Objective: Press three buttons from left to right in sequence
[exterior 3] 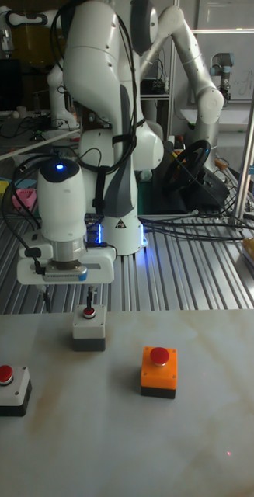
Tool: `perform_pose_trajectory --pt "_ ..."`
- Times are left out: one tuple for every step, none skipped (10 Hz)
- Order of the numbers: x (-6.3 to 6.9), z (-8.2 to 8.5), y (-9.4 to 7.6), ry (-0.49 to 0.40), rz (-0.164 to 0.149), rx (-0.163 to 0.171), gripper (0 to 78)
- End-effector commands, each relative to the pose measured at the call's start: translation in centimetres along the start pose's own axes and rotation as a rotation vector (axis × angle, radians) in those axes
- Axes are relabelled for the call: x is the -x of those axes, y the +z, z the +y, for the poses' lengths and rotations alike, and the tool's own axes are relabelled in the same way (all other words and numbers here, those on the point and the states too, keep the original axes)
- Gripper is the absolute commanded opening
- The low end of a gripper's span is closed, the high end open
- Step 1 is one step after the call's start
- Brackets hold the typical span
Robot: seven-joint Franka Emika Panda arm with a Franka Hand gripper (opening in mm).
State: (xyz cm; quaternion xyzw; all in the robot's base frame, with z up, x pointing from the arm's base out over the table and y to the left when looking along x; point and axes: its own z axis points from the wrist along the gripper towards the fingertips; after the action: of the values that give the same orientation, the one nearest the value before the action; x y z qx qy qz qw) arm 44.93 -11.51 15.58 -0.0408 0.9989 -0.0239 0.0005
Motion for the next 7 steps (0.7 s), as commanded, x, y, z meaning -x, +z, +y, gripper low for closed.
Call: perform_pose_trajectory --pt "0.09 -0.04 -0.06 0.001 -0.003 0.000 77.3" --pt "0.11 -0.03 -0.01 0.001 -0.003 0.001 77.3" --pt "0.13 0.00 0.08 0.001 -0.003 0.002 77.3" --pt "0.15 -0.05 0.13 0.001 -0.003 0.001 77.3" --pt "0.16 -0.11 0.15 0.001 -0.003 0.002 77.3" --pt "0.21 -0.19 0.17 0.000 -0.003 0.003 77.3" --pt "0.22 -0.18 0.22 0.002 -0.003 0.003 77.3"
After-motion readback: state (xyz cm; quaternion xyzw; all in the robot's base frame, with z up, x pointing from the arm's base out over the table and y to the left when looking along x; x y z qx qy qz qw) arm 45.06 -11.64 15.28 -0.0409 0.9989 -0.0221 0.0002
